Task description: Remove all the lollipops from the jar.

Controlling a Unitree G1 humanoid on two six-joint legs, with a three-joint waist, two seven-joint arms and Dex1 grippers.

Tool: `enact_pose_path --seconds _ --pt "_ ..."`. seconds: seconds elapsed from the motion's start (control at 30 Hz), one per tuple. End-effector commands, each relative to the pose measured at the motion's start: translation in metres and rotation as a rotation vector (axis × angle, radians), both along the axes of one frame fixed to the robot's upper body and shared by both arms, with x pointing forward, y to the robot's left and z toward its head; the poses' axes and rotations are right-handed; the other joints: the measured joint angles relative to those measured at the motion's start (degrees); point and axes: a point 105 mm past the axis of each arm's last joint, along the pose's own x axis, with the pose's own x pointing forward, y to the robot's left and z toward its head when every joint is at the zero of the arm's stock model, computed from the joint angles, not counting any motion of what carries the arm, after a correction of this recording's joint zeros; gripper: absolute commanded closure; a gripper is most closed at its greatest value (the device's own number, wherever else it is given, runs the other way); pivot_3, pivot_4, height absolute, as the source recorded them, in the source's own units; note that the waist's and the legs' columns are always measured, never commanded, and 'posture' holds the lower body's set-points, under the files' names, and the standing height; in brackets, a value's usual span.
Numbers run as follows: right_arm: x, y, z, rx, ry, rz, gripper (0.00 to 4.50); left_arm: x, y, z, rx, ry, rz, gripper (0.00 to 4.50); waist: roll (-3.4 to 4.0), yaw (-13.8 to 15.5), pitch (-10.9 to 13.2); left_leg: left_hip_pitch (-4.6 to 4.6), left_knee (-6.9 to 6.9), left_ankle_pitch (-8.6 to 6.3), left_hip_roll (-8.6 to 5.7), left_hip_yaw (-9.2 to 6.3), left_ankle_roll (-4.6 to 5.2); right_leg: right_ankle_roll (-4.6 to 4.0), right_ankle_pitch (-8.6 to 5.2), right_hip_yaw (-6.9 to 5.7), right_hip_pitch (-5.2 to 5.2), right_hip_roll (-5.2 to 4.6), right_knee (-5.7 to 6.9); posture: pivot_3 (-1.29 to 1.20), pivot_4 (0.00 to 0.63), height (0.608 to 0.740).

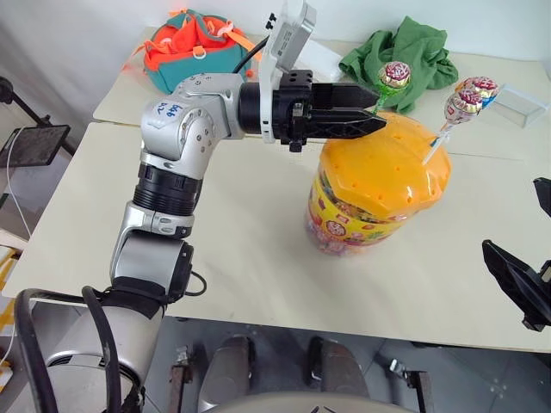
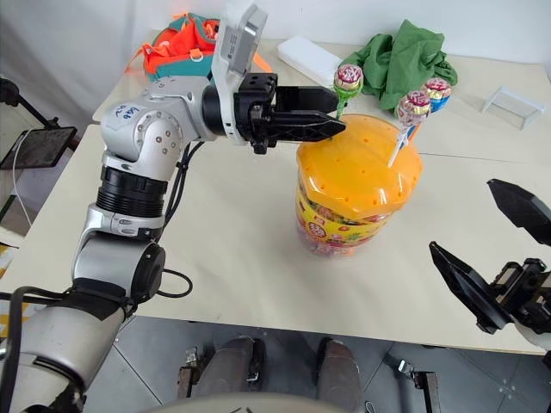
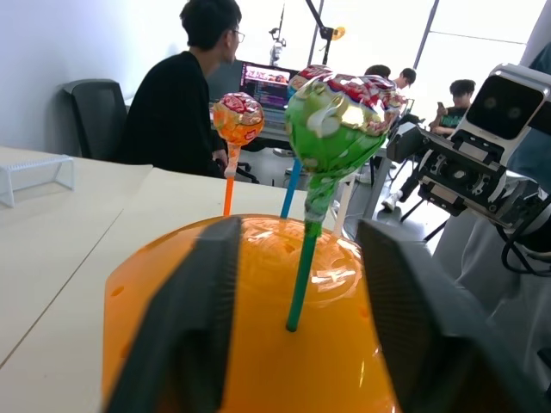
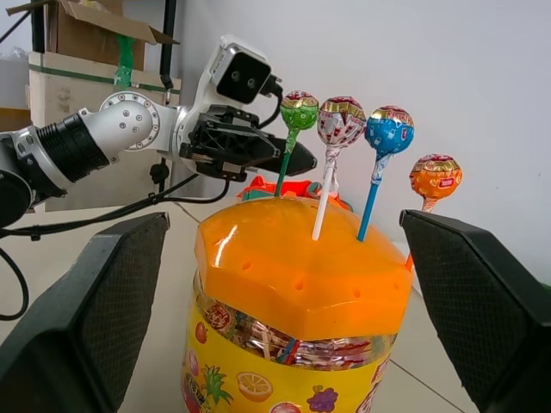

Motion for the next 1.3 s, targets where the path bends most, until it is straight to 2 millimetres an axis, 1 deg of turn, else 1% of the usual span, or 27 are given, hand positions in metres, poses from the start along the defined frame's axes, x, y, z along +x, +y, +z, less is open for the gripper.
enact_pose_path --seconds 0.03,0.1,0.13,0.2,0.23,0.3,0.37,0.43,0.47,0.5,0.53,0.57,0.63,0.67,0.7,0.73,0.77,0.87,0.9,0.97,1.03,1.1,1.13,1.23,1.3 --pt "-0.003 0.004 0.005 0.004 -0.048 0.013 0.00 -0.010 0.000 0.018 -0.056 -0.019 -0.056 3.61 0.00 -0.1 0.0 0.00 -0.01 0.00 0.00 0.00 0.00 0.00 0.00 0.00 0.00 0.00 0.00 0.00 0.150 0.740" --pt "-0.002 0.005 0.010 0.015 -0.074 0.015 0.00 -0.012 0.004 0.025 -0.109 0.019 -0.093 4.28 0.00 -0.1 0.0 0.00 0.00 0.00 0.00 0.00 0.00 0.00 0.00 0.00 0.00 0.00 0.00 0.00 0.150 0.740" --pt "-0.002 0.006 0.013 0.025 -0.090 0.021 0.00 -0.013 0.007 0.032 -0.152 0.030 -0.107 4.49 0.00 -0.2 0.0 0.00 0.00 0.00 0.01 0.00 0.00 0.00 0.00 0.00 0.00 0.00 0.00 0.00 0.150 0.740" --pt "-0.002 0.008 0.018 0.044 -0.108 0.031 0.00 -0.014 0.014 0.042 -0.213 0.048 -0.124 4.49 0.00 -0.2 0.0 0.00 0.00 0.00 0.01 0.00 0.00 0.00 0.00 0.00 -0.01 0.00 0.00 0.00 0.150 0.740" --pt "-0.003 0.010 0.020 0.048 -0.118 0.042 0.00 -0.013 0.022 0.050 -0.265 0.068 -0.132 4.49 0.00 -0.2 0.0 0.00 -0.01 0.00 0.01 0.00 0.00 0.00 0.00 0.00 -0.02 0.00 0.00 0.00 0.150 0.740" --pt "-0.004 0.016 0.026 0.051 -0.138 0.079 0.00 -0.007 0.047 0.060 -0.355 0.101 -0.117 4.49 0.00 -0.2 0.0 0.00 -0.02 0.00 0.02 -0.01 0.00 0.00 0.00 -0.01 -0.02 0.00 0.01 0.00 0.150 0.740" --pt "-0.006 0.023 0.029 0.043 -0.149 0.124 0.00 0.006 0.073 0.059 -0.380 0.150 -0.040 4.49 0.01 -0.6 0.0 0.03 -0.03 0.00 0.02 -0.01 0.00 0.00 0.00 -0.01 -0.02 0.00 0.03 0.00 0.150 0.740" --pt "-0.010 0.031 0.029 0.016 -0.143 0.178 0.00 0.023 0.105 0.039 -0.322 0.179 0.118 4.49 0.01 -1.2 0.0 0.12 -0.11 0.01 0.03 0.00 -0.01 0.00 0.00 0.00 -0.02 0.00 0.13 0.00 0.150 0.740" --pt "-0.011 0.033 0.029 0.009 -0.139 0.193 0.00 0.027 0.115 0.032 -0.292 0.186 0.169 4.49 0.01 -1.5 0.0 0.16 -0.14 0.01 0.03 -0.01 -0.02 0.00 0.00 0.00 -0.02 0.00 0.20 0.00 0.150 0.740" --pt "-0.013 0.036 0.029 0.000 -0.130 0.220 0.00 0.030 0.129 0.021 -0.255 0.200 0.232 4.49 0.02 -1.6 0.0 0.18 -0.15 0.00 0.03 -0.01 -0.02 0.00 0.00 0.00 -0.02 0.00 0.21 0.00 0.150 0.740" --pt "-0.015 0.039 0.027 -0.022 -0.113 0.250 0.00 0.034 0.144 0.003 -0.185 0.215 0.314 4.49 0.02 -1.7 0.0 0.18 -0.17 0.00 0.03 0.00 -0.03 0.00 0.00 0.00 -0.02 0.00 0.21 0.00 0.150 0.740" --pt "-0.017 0.041 0.023 -0.056 -0.086 0.287 0.00 0.036 0.169 -0.032 -0.058 0.250 0.446 4.49 0.05 -1.9 0.0 0.19 -0.20 -0.01 0.03 0.00 -0.04 0.00 0.00 0.00 -0.03 0.00 0.21 0.00 0.150 0.740" --pt "-0.019 0.045 0.016 -0.118 -0.045 0.338 0.00 0.031 0.203 -0.079 0.135 0.304 0.605 4.49 0.07 -2.2 0.0 0.32 -0.31 -0.07 0.04 0.07 -0.10 0.00 0.00 0.09 -0.05 0.01 0.25 0.00 0.150 0.740" --pt "-0.018 0.044 0.012 -0.153 -0.027 0.351 0.00 0.023 0.219 -0.106 0.228 0.347 0.674 4.49 0.00 -2.1 0.0 0.30 -0.30 -0.07 0.05 0.06 -0.11 0.00 0.00 0.07 -0.05 0.03 0.24 0.00 0.150 0.740" --pt "-0.016 0.042 0.009 -0.186 -0.012 0.359 0.00 0.015 0.228 -0.124 0.287 0.373 0.714 4.49 -0.02 -2.1 0.0 0.21 -0.23 -0.08 0.07 0.04 -0.11 0.00 0.00 0.05 -0.09 0.05 0.22 0.00 0.150 0.740" --pt "-0.015 0.041 0.007 -0.208 -0.002 0.364 0.00 0.009 0.233 -0.134 0.325 0.389 0.738 4.49 -0.04 -2.0 0.0 0.18 -0.21 -0.12 0.08 0.06 -0.09 0.00 0.00 0.10 -0.11 0.05 0.18 0.00 0.150 0.740" --pt "-0.010 0.037 0.002 -0.246 0.016 0.360 0.00 0.002 0.236 -0.144 0.340 0.411 0.760 4.49 -0.28 -1.5 0.1 0.18 -0.14 -0.19 0.09 0.07 -0.07 0.00 0.00 0.14 -0.10 0.05 0.21 0.00 0.150 0.740" --pt "0.004 0.026 -0.008 -0.324 0.062 0.329 0.00 -0.008 0.238 -0.160 0.348 0.450 0.823 4.49 -0.52 -0.1 0.0 0.01 0.19 -0.26 0.11 -0.14 -0.02 0.01 0.00 0.26 -0.02 0.05 0.14 0.00 0.150 0.740" --pt "0.011 0.019 -0.011 -0.342 0.080 0.300 0.00 -0.013 0.240 -0.169 0.377 0.462 0.847 4.49 -0.52 0.0 0.0 0.01 0.28 -0.30 0.11 -0.16 -0.01 0.01 0.00 0.30 0.04 0.05 0.12 0.00 0.150 0.740" --pt "0.020 0.009 -0.015 -0.368 0.104 0.261 0.00 -0.021 0.243 -0.181 0.425 0.475 0.876 4.49 -0.48 0.0 0.0 0.09 0.28 -0.41 0.11 -0.14 0.04 0.01 0.00 0.47 0.04 0.05 0.05 0.00 0.150 0.740" --pt "0.027 -0.001 -0.016 -0.371 0.129 0.218 0.00 -0.028 0.244 -0.186 0.433 0.461 0.897 4.00 -0.41 -0.3 0.0 0.16 0.20 -0.45 0.14 -0.06 0.00 0.01 0.01 0.47 0.01 0.08 0.07 0.00 0.150 0.740" --pt "0.031 -0.008 -0.014 -0.352 0.140 0.185 0.00 -0.033 0.243 -0.184 0.412 0.439 0.902 3.51 -0.38 -0.7 0.0 0.23 0.02 -0.45 0.15 0.08 -0.01 0.02 0.01 0.49 -0.07 0.09 0.09 0.00 0.150 0.740" --pt "0.033 -0.011 -0.011 -0.329 0.141 0.167 0.00 -0.036 0.242 -0.181 0.404 0.412 0.896 3.17 -0.38 -0.8 0.0 0.22 0.02 -0.44 0.23 0.11 -0.03 0.01 0.01 0.45 -0.08 0.16 0.11 0.00 0.150 0.740" --pt "0.039 -0.015 0.001 -0.251 0.127 0.122 0.00 -0.039 0.242 -0.168 0.333 0.316 0.883 2.25 -0.35 -1.3 0.0 0.23 0.01 -0.42 0.35 0.21 -0.11 0.00 0.00 0.42 -0.08 0.25 0.10 0.00 0.150 0.740" --pt "0.048 -0.019 0.010 -0.213 0.153 0.078 0.00 -0.047 0.237 -0.149 0.257 0.181 0.809 1.68 -0.35 -1.5 0.0 0.22 0.03 -0.42 0.38 0.21 -0.13 0.00 0.00 0.43 -0.08 0.25 0.06 0.00 0.150 0.740"
